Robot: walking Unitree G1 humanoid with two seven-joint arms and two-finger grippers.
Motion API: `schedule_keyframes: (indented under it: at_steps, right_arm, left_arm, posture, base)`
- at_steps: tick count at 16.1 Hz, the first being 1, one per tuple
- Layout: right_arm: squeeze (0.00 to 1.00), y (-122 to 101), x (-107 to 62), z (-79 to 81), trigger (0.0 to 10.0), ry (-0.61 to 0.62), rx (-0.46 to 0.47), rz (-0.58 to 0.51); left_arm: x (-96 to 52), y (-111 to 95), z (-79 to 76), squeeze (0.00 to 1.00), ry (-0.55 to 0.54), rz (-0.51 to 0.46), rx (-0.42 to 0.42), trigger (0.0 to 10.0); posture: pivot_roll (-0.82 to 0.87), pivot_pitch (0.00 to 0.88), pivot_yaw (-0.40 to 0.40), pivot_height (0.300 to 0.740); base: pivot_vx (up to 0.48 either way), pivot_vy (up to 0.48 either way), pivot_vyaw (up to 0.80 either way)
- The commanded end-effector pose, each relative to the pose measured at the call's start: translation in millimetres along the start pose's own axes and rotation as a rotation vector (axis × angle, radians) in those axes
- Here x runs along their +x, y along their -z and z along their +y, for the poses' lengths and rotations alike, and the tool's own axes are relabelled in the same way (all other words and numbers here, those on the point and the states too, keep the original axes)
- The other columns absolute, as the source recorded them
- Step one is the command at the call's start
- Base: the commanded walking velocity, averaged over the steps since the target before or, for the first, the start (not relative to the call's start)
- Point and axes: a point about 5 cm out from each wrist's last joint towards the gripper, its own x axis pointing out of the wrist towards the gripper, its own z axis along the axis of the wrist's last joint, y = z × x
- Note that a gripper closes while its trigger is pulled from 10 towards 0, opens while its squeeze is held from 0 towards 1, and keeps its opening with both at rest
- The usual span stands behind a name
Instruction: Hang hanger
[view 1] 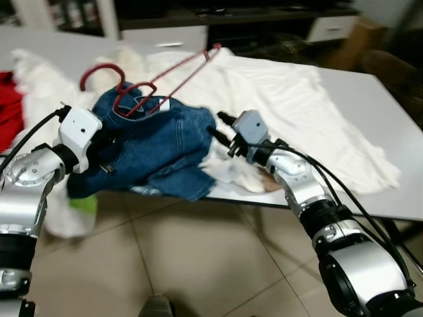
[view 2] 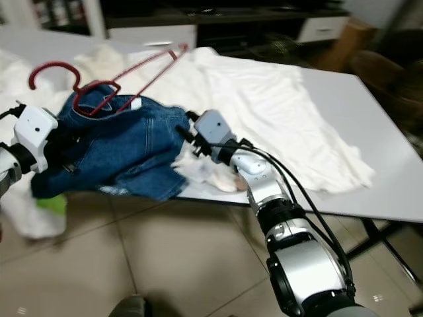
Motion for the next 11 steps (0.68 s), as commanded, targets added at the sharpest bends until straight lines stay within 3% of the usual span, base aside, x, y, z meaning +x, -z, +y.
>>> schedule_keyframes:
  at_steps: [1, 2, 9, 11]
  right_arm:
    - [0.0, 4.8, -7.1, -12.3, 10.0, 0.066, 0.008, 0.037]
    - [0.0, 5.7, -8.2, -14.2, 10.0, 0.083, 0.008, 0.044]
    - [0.0, 8.6, -7.2, -21.5, 10.0, 0.14, 0.003, 0.102]
    - [0.0, 8.1, -5.5, -20.2, 10.0, 0.115, 0.021, 0.102]
  left_arm:
    - [5.3, -6.1, -0.4, 0.0, 0.004, -0.017, 0.018, 10.0]
    - [6.4, -6.7, -0.9, 0.0, 0.006, -0.018, 0.019, 10.0]
    - [8.6, -6.7, -1.7, 0.0, 0.021, -0.016, 0.03, 10.0]
    - [7.0, -2.3, -9.7, 0.0, 0.108, 0.014, 0.051, 10.0]
  posture:
    - [0.15, 0.0, -0.067, 0.74]
    - [0.15, 0.0, -0.067, 0.74]
    - [0.15, 0.0, -0.068, 0.74]
    - [0.16, 0.0, -0.068, 0.74]
  base:
    - [0.0, 0.0, 0.8]
    - [0.0, 0.0, 0.8]
    - [0.0, 0.0, 0.0]
    - [0.0, 0.0, 0.0]
